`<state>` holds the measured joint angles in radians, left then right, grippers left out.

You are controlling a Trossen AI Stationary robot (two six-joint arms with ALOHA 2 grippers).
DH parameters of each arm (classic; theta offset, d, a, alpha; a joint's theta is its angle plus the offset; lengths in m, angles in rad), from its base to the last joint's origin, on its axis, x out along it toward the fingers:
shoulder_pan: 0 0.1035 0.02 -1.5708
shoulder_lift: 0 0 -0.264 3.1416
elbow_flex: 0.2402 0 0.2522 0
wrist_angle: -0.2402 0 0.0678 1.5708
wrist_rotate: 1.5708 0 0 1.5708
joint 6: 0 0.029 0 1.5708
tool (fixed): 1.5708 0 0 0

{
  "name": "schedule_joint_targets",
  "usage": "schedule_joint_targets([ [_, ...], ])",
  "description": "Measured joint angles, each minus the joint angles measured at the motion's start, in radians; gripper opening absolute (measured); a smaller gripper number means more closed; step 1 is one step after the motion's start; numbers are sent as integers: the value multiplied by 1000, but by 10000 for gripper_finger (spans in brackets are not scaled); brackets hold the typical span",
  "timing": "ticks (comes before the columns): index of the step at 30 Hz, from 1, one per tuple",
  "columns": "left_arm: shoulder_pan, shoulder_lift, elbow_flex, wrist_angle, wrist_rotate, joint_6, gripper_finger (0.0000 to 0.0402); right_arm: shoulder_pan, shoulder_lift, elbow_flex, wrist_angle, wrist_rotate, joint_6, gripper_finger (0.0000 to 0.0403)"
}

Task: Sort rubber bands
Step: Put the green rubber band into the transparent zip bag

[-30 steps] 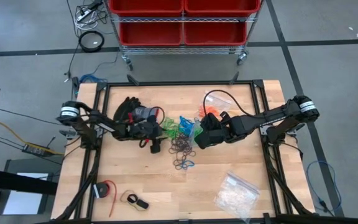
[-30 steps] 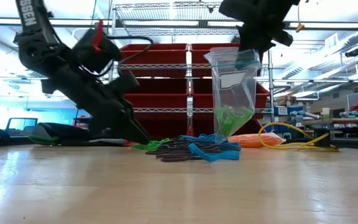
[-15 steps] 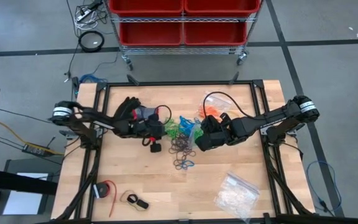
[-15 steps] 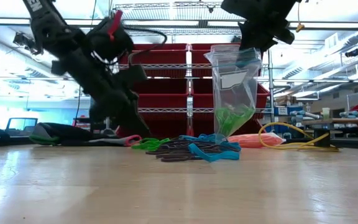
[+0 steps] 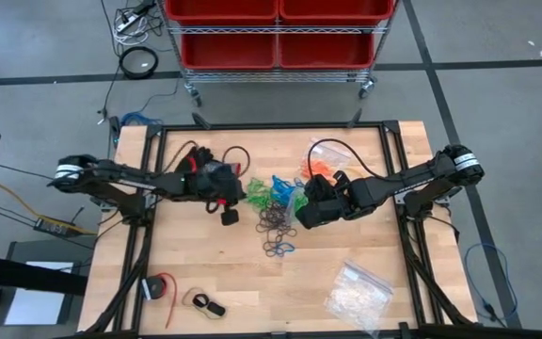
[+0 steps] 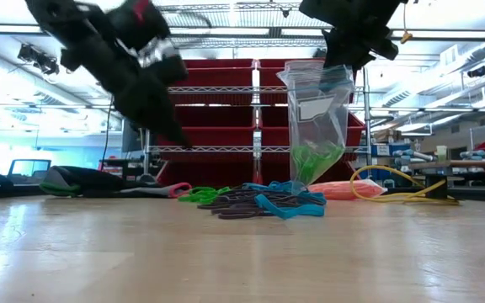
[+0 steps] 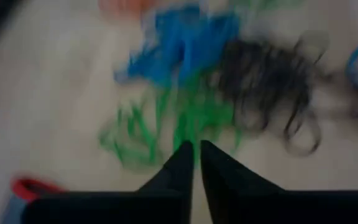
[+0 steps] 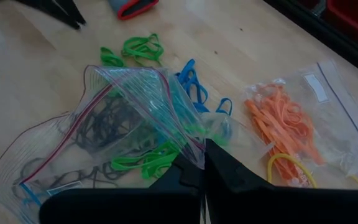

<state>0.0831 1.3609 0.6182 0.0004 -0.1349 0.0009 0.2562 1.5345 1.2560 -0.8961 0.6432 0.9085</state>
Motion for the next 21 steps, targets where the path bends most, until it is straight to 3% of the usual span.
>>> schedule_joint_targets([
  [4,5,98,-3,-21,-1,-31,100,4,0,0,4,0,-1,0],
  [12,10,229,-1,152,-38,-33,192,6,0,0,7,0,-13,0],
  [17,29,283,-1,199,-16,-35,181,6,0,0,9,0,-13,0],
  [21,34,280,-1,180,-7,-32,109,6,0,0,10,0,-13,0],
])
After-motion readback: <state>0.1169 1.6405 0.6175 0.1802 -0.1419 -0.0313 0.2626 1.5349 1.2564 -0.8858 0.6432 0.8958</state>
